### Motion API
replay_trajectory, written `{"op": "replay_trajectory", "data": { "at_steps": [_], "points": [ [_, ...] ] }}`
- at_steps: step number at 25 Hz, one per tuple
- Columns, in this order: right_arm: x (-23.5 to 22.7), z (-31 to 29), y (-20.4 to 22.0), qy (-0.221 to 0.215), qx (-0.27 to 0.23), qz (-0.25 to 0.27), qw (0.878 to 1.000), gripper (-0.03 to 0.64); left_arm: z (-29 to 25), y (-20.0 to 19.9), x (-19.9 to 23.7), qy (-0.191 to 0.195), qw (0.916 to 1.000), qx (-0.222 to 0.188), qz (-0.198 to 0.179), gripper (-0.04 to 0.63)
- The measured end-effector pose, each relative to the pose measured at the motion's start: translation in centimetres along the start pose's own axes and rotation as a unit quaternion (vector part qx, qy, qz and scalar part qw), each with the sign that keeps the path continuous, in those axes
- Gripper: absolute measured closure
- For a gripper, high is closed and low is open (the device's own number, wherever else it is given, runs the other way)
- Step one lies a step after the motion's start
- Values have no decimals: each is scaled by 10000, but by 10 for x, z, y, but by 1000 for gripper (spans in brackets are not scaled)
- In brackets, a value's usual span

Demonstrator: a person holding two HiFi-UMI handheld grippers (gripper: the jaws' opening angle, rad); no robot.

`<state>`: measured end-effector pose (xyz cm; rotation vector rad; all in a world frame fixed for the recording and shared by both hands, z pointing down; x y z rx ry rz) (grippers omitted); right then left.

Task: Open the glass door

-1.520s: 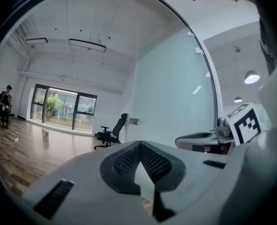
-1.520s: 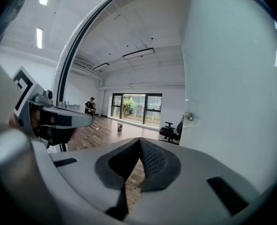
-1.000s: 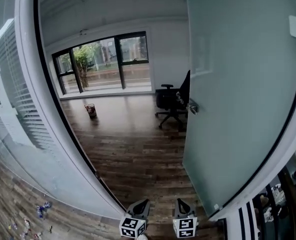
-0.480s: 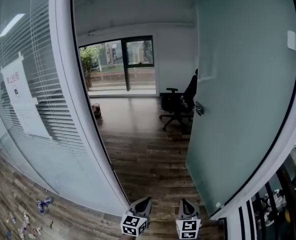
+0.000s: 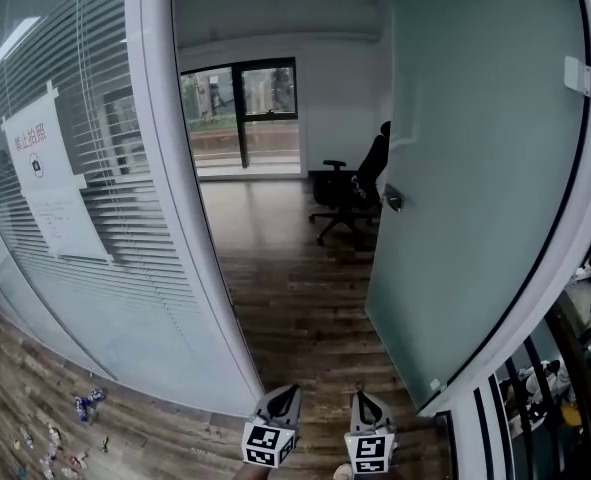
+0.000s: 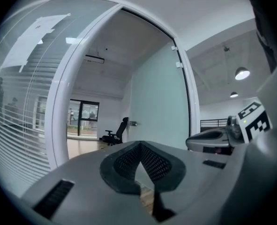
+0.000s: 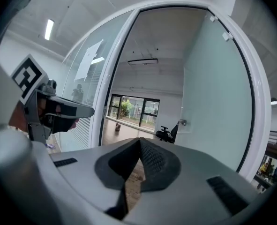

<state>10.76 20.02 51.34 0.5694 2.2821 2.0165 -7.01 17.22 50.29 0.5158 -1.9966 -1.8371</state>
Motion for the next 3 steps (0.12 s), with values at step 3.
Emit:
{"op": "replay_trajectory", "data": {
  "at_steps": [3],
  "points": [
    [9,3,-5,-23,-89,264,9996,601,7,7,-1,-52,9996,-68,-258,597]
  ]
}}
Point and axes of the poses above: the fingertips, and each gripper's own axes: z backward along the fingers, x to its left, y out of its underside, the point moved 6 cm from there along z, backward along the fingers, and after that the axes turned 2 degrees about -y, right-handed, at the moved point
